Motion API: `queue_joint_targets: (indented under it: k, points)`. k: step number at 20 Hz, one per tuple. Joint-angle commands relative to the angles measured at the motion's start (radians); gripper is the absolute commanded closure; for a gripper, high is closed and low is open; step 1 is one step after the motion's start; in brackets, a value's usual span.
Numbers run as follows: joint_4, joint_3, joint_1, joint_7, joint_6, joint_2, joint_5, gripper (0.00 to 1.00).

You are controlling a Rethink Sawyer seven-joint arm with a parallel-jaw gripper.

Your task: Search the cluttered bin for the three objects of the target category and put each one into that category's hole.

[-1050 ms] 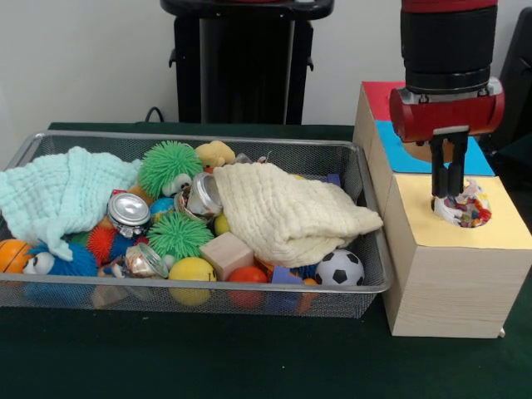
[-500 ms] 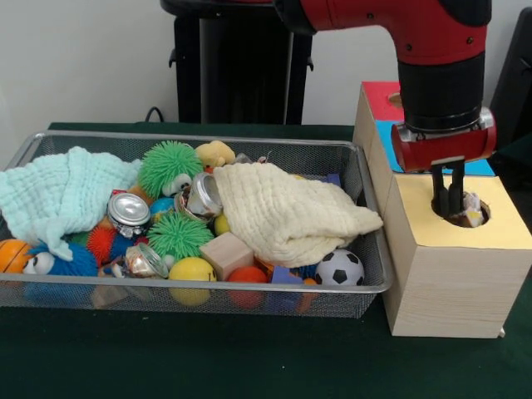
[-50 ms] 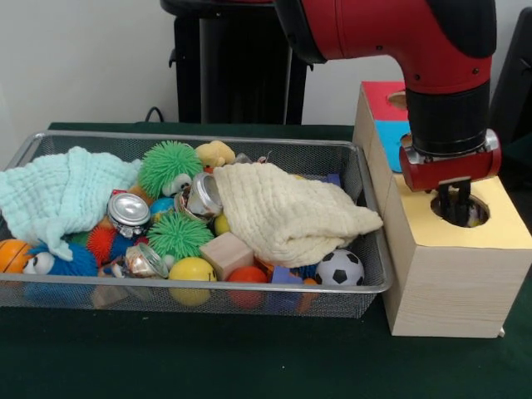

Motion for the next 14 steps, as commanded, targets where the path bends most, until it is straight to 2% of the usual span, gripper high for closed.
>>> queue_joint_targets:
  k: [1,5,8,11,14]
  points:
    - [0.047,0.033,0.009,0.182,0.011,0.067,-0.018,1.0]
    - [0.066,-0.01,0.028,0.199,0.027,-0.033,-0.025,1.0]
    - [0.048,-0.083,0.061,0.219,0.108,-0.107,-0.031,1.0]
    - [0.022,-0.167,0.099,0.239,0.171,-0.151,-0.046,1.0]
    - [0.021,-0.227,0.124,0.238,0.192,-0.168,-0.059,1.0]
